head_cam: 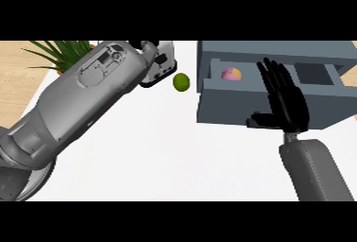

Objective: Pick up the can, place it into the drawer and close the drawer

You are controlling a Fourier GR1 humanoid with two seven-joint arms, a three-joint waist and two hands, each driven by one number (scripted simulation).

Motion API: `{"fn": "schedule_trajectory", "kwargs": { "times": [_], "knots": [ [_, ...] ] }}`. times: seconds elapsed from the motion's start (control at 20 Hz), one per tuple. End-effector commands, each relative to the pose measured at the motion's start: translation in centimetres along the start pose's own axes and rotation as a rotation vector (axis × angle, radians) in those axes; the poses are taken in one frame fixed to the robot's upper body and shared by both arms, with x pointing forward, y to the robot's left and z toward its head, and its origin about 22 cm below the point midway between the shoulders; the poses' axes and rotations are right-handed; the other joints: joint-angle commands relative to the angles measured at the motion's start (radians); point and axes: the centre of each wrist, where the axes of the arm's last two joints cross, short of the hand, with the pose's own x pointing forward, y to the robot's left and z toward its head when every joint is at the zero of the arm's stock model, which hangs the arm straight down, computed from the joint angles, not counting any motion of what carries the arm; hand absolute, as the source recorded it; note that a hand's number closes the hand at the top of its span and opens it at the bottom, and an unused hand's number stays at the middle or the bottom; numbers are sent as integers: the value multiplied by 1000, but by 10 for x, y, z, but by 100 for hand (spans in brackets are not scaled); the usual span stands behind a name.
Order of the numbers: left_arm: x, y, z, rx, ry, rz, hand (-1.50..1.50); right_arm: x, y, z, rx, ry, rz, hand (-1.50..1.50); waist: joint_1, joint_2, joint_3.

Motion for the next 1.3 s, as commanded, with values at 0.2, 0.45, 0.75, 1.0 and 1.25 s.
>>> {"fn": "schedule_trajectory", "kwargs": {
  "times": [0.2, 0.45, 0.75, 1.0, 1.25],
  "knots": [
    [-11, 32, 11, -10, 14, -12, -150, 4, 36, -22, -9, 73, 34, -150, 16, 23, 21],
    [-14, 47, 12, 0, 21, -4, -150, 8, 46, -42, -53, 76, 41, -150, 25, 33, 21],
    [-23, 61, 23, -13, 47, -21, -150, 8, 41, -75, -98, 91, 67, -150, 31, 39, 22],
    [-42, 64, 39, -13, 55, -36, -150, 5, 18, -108, -128, 102, 82, -150, 32, 42, 22],
    [-34, 72, 49, -45, 41, -12, -150, 12, 20, -115, -145, 107, 83, -150, 49, 44, 22]
  ]
}}
